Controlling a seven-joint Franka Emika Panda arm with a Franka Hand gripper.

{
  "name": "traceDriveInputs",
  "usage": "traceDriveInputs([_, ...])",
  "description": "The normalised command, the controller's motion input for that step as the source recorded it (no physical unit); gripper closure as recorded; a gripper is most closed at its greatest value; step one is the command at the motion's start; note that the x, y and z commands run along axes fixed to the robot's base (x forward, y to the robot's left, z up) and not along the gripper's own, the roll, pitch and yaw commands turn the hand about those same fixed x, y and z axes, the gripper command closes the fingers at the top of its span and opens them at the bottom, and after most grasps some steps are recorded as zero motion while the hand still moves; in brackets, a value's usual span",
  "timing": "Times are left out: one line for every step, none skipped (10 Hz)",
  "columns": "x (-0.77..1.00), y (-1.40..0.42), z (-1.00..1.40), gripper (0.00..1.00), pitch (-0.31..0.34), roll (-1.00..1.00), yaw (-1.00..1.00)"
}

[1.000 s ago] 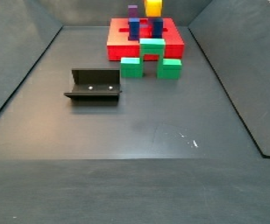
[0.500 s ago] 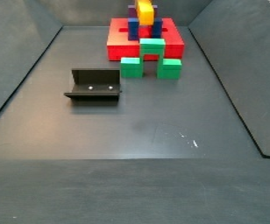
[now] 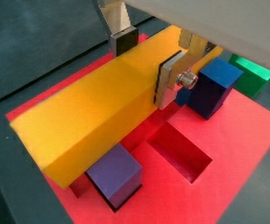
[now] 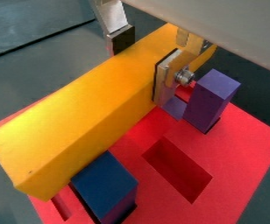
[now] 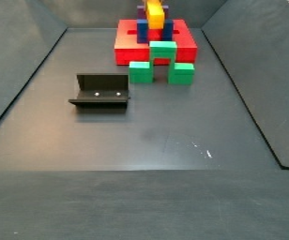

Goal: Pick up the yellow object. Move up. Move to above the board. Insert the yellow object.
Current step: Insert the yellow object.

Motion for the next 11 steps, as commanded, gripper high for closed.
traceDriveInputs([-0.29, 0.01, -0.31, 1.00, -0.004, 0.34, -0.27])
traceDriveInputs([-0.25, 0.00, -0.17, 1.00, 0.000, 0.21, -0.35])
traceDriveInputs([0.00, 0.00, 0.00, 1.00, 0.000, 0.03, 0.00])
traceDriveInputs([0.00, -0.07, 0.00, 1.00, 0.000, 0.08, 0.00])
traceDriveInputs([0.06, -0.24, -0.07, 1.00, 0.000, 0.34, 0.05])
traceDriveInputs([0.09, -0.30, -0.22, 1.00, 0.000, 0.50, 0.07])
traceDriveInputs([0.10, -0.24, -0.36, 1.00, -0.023, 0.45, 0.02])
traceDriveInputs([0.00, -0.04, -0.04, 1.00, -0.020, 0.06, 0.00])
traceDriveInputs([0.00, 0.03, -0.21, 1.00, 0.000, 0.10, 0.00])
traceDriveInputs([0.00, 0.20, -0.39, 1.00, 0.000, 0.29, 0.00])
traceDriveInputs([0.00, 0.23, -0.41, 1.00, 0.000, 0.28, 0.00])
